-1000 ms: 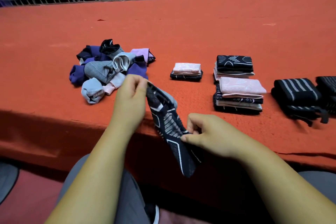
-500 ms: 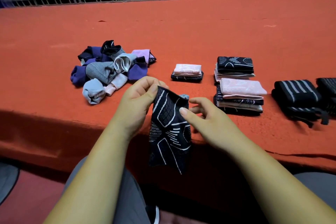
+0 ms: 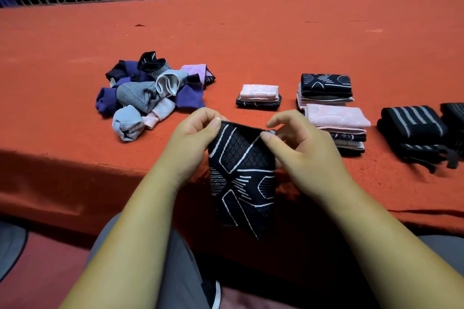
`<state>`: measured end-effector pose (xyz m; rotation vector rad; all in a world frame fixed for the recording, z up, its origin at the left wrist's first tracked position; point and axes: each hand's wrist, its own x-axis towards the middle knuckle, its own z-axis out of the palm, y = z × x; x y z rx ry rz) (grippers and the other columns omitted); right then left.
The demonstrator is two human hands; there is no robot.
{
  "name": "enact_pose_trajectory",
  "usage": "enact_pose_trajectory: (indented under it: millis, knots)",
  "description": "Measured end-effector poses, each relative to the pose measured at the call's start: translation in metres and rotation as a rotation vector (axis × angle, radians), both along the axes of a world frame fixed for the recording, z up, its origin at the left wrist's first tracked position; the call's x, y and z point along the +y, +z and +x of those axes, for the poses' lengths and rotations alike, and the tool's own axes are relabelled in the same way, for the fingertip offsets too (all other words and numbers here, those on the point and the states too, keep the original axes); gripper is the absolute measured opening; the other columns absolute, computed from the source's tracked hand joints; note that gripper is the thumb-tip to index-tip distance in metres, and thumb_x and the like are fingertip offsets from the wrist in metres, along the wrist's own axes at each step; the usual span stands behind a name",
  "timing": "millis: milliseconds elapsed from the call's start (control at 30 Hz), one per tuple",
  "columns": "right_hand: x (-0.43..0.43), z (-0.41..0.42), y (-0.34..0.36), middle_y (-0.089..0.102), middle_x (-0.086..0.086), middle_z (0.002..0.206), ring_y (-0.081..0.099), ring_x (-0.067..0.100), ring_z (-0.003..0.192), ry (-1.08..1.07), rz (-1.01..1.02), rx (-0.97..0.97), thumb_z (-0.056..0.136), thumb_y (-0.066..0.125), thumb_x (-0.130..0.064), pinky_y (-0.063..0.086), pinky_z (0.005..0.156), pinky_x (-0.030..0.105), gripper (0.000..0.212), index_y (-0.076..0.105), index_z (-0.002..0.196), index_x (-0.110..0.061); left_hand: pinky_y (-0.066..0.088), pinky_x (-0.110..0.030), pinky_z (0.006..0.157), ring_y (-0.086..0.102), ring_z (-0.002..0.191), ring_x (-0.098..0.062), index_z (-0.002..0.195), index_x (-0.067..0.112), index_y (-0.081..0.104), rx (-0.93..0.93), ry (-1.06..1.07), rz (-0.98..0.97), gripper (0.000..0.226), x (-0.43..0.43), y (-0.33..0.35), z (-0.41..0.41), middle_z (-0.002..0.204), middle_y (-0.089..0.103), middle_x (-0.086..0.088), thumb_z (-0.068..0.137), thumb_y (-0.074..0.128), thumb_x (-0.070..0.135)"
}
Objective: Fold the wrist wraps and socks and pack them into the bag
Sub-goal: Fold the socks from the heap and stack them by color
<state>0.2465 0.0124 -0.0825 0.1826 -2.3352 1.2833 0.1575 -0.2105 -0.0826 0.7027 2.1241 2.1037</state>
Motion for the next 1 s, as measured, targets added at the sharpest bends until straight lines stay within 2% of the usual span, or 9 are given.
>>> enact_pose_trajectory:
  millis: [200,300,400,467,633,700,800,900,1000]
  knots:
    - [0.015,0.005,0.007,0.067,-0.005,0.096,0.063,0.01,0.09,0.202,-0.009,-0.158,0.108,0.061,-0.032,0.049,0.093,0.038,0.016,0.069,0.096,-0.025,0.043,-0.017,0.063,0.053,0.071,0.001,0.105,0.011,0.063,0.069,0.038,-0.144,0.014,0.0,-0.003,-0.002,0.095,0.066,0.007,0.111,0.053,0.018]
    - [0.022,0.006,0.012,0.066,0.005,0.09,0.058,0.014,0.08,0.306,-0.082,-0.29,0.111,0.053,-0.041,0.049,0.081,0.045,0.03,0.066,0.097,-0.019,0.042,-0.021,0.065,0.051,0.069,0.001,0.108,0.012,0.062,0.097,0.027,-0.205,0.012,0.002,-0.003,0.002,0.091,0.065,0.012,0.111,0.054,0.02]
    - [0.02,0.009,0.015,0.061,-0.006,0.078,0.052,0.003,0.069,0.285,0.001,-0.344,0.106,0.054,-0.049,0.044,0.068,0.027,0.032,0.062,0.095,-0.021,0.048,-0.034,0.077,0.059,0.083,-0.01,0.108,0.013,0.061,0.095,0.003,-0.177,0.013,0.004,-0.002,0.005,0.101,0.069,-0.006,0.109,0.057,0.025]
    - [0.018,0.009,0.015,0.068,-0.001,0.08,0.056,0.002,0.065,0.256,-0.033,-0.345,0.101,0.064,-0.048,0.046,0.061,0.023,0.026,0.066,0.092,-0.023,0.048,-0.041,0.082,0.059,0.087,-0.017,0.106,0.016,0.063,0.087,0.017,-0.165,0.016,0.003,0.0,0.004,0.104,0.068,-0.015,0.103,0.06,0.031]
    - [0.022,0.0,0.008,0.074,-0.01,0.083,0.063,0.003,0.077,0.11,-0.081,-0.179,0.096,0.077,-0.036,0.05,0.079,0.032,0.014,0.075,0.088,-0.025,0.048,-0.017,0.067,0.061,0.076,-0.004,0.115,0.011,0.067,-0.024,0.035,-0.041,0.013,0.009,-0.002,0.003,0.099,0.068,0.0,0.102,0.068,0.012]
    - [0.022,-0.003,0.004,0.074,-0.009,0.082,0.063,0.005,0.076,0.099,-0.155,-0.149,0.096,0.078,-0.03,0.051,0.081,0.033,0.011,0.076,0.088,-0.023,0.049,-0.022,0.08,0.064,0.087,-0.006,0.123,0.011,0.068,-0.15,0.016,0.01,0.029,0.007,-0.006,0.0,0.1,0.068,0.003,0.095,0.078,0.015]
    - [0.021,-0.007,-0.003,0.076,-0.004,0.085,0.063,0.009,0.077,0.059,-0.267,-0.106,0.097,0.077,-0.023,0.054,0.08,0.041,0.002,0.078,0.095,-0.023,0.044,-0.045,0.087,0.055,0.099,-0.031,0.12,0.013,0.073,-0.3,-0.173,-0.097,0.038,-0.005,-0.012,-0.003,0.105,0.066,-0.013,0.087,0.085,0.028]
    - [0.018,-0.01,-0.006,0.074,-0.001,0.094,0.064,0.01,0.078,0.081,-0.468,-0.119,0.099,0.074,-0.017,0.055,0.072,0.03,0.025,0.071,0.122,-0.027,0.044,-0.031,0.07,0.047,0.09,-0.029,0.117,0.011,0.073,-0.278,-0.2,-0.221,0.033,-0.006,-0.014,-0.002,0.102,0.061,-0.016,0.09,0.084,0.028]
    - [0.02,-0.012,-0.011,0.069,-0.002,0.087,0.059,0.009,0.07,0.092,-0.536,-0.343,0.096,0.077,-0.036,0.055,0.063,0.031,0.033,0.07,0.125,-0.022,0.045,-0.048,0.085,0.055,0.098,-0.037,0.11,0.009,0.074,-0.276,-0.163,-0.051,0.03,0.002,-0.015,-0.002,0.107,0.064,-0.035,0.087,0.086,0.024]
